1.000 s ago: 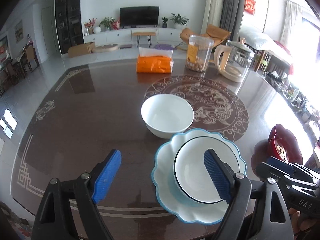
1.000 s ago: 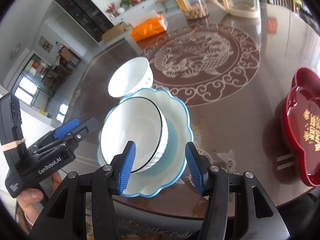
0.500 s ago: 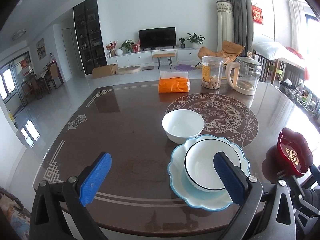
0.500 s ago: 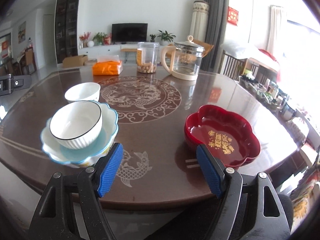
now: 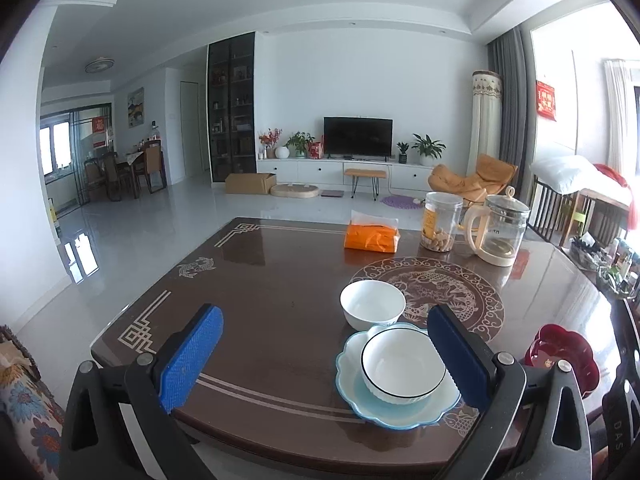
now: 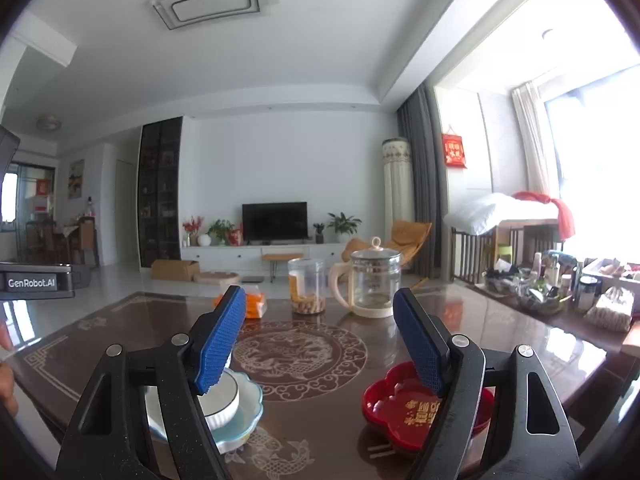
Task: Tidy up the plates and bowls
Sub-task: 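Move both tools to the plain white bowl on the fish mat, then grip the plain white bowl rim with both tools and lift it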
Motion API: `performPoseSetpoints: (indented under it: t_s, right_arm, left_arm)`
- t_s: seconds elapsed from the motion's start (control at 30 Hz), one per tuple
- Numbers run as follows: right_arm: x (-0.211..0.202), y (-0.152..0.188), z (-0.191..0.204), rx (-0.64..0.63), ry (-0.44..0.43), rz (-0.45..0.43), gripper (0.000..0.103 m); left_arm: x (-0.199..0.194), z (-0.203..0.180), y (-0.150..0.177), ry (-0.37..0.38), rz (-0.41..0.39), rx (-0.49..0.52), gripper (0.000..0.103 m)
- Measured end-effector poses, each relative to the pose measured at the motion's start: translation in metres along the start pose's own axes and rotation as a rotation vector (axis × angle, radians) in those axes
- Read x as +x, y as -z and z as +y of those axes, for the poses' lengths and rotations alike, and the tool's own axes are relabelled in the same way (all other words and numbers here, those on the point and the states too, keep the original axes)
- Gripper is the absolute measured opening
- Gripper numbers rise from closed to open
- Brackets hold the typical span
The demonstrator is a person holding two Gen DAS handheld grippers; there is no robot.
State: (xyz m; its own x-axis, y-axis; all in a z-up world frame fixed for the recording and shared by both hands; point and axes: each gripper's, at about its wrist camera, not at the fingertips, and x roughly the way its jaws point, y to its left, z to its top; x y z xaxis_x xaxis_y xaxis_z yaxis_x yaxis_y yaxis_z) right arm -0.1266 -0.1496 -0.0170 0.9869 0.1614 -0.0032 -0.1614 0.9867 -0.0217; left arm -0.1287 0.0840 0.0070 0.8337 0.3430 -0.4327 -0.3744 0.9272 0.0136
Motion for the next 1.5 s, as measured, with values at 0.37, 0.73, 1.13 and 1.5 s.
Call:
performPoseSetpoints:
  t_s: [0.37, 0.73, 1.13, 1.5]
  right_arm:
    - [0.019, 0.014, 0.039, -0.138, -0.052, 0.135, 0.083]
    - [0.094, -0.001, 0.081, -0.261, -0.106, 0.307, 0.082]
    - [0.308, 0.017, 0.081, 0.184, -0.520, 1.126, 0.082]
    - [0.389, 0.101, 0.106, 0.297, -0.392, 1.465, 0.047]
  left_arm:
    - [0.064, -0.001, -0.005, 0.075, 0.078, 0.148, 0.102]
    - [0.156, 0.037, -0.027, 0.169, 0.196, 0.152, 0.102]
    - [0.307, 0.023, -0.055, 0.390, 0.709, 0.110, 0.101]
    - [0.387, 0.000, -0.025, 0.306, 0.982, 0.104, 0.065]
